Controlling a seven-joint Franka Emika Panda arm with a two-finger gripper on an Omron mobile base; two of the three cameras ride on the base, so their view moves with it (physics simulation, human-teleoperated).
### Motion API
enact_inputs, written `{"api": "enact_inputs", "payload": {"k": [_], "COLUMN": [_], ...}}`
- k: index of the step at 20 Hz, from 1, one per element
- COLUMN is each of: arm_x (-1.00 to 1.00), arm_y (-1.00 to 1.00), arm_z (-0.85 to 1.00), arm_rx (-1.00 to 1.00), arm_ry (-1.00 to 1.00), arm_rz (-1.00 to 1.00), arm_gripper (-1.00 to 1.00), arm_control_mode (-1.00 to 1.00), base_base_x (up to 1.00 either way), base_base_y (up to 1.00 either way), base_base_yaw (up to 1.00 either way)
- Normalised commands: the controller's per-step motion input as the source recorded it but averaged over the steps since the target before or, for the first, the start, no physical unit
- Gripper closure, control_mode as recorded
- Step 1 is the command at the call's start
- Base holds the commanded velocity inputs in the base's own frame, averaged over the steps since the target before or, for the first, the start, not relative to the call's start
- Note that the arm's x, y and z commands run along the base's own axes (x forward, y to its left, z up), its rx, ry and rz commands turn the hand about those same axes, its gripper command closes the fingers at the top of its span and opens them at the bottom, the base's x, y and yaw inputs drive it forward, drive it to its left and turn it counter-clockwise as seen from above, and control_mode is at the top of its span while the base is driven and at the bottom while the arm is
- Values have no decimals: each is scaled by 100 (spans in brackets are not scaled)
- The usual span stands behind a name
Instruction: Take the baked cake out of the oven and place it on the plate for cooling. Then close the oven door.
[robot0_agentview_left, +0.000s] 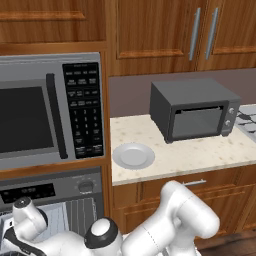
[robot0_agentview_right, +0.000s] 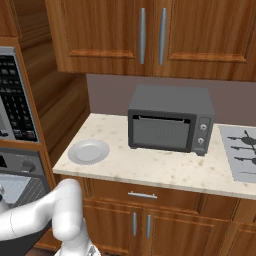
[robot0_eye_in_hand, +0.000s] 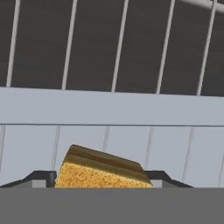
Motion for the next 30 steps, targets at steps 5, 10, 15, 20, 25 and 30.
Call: {"api": "enact_inputs", "payload": {"k": [5,10,15,20,25,30], "arm_x": [-25,-33,-28,-43,-36,-36], "arm_y": [0,7,-1,-16,-26,-36], "arm_z": [6,8,27,24,21,26], "arm_rx": [0,0,0,0,0,1], "arm_ry": [-14,4,1,0,0,0], "arm_rz": [0,0,0,2,3,1], "arm_gripper": [100,100,100,100,100,100], "arm_control_mode": [-100,-100,-100,-100,-100,-100], "base_base_x": [0,0,0,0,0,0], "base_base_y": [0,0,0,0,0,0], "base_base_yaw": [0,0,0,0,0,0]}}
